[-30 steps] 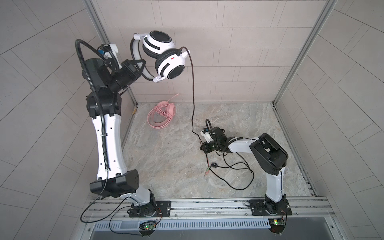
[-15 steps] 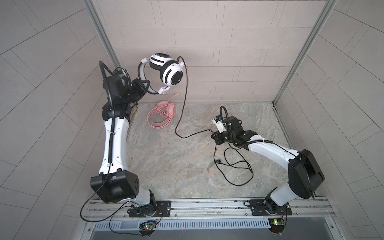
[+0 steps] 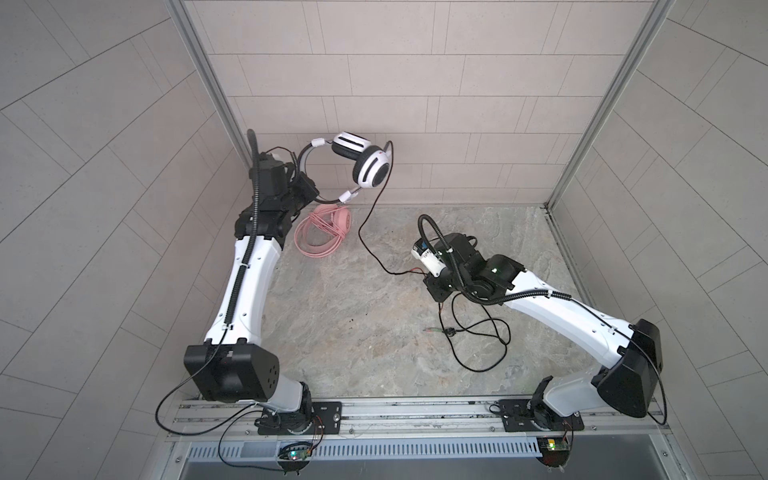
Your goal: Wrap the headphones
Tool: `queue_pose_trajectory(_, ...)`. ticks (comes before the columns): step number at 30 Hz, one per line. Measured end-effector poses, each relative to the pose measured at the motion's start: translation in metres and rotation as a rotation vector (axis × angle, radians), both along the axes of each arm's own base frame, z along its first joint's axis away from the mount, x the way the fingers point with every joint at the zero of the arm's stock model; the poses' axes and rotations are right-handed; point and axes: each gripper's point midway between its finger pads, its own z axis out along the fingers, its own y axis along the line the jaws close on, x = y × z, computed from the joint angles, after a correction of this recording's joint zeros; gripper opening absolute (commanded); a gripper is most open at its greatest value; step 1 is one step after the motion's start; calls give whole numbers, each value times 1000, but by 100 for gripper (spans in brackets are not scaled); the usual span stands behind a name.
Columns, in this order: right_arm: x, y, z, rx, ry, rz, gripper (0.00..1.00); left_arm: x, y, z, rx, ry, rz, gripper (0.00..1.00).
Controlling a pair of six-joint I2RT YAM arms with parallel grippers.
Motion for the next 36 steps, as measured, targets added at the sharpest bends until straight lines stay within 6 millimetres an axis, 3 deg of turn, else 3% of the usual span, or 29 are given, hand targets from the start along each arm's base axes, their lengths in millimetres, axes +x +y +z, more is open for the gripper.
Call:
queue_pose_trajectory(6,5,-6,45,-8,-91,1,0,-17,-51,-18,245,61,-133,0)
queue_pose_trajectory(15,2,-13,114,54,-222,11,0,-38,-77,-67,480,192,-261,0)
queue_pose_trajectory(21,2,-14,128,62,-244,15,0,-50,-106,-95,485,241,-417,0)
queue_pose_trajectory(29,4,-10,148,97,-273,20,0,-61,-144,-115,445,270,-585,0)
queue_pose_trajectory(36,20,-16,152,76,-299,-36,0,-86,-185,-146,459,335,-772,0)
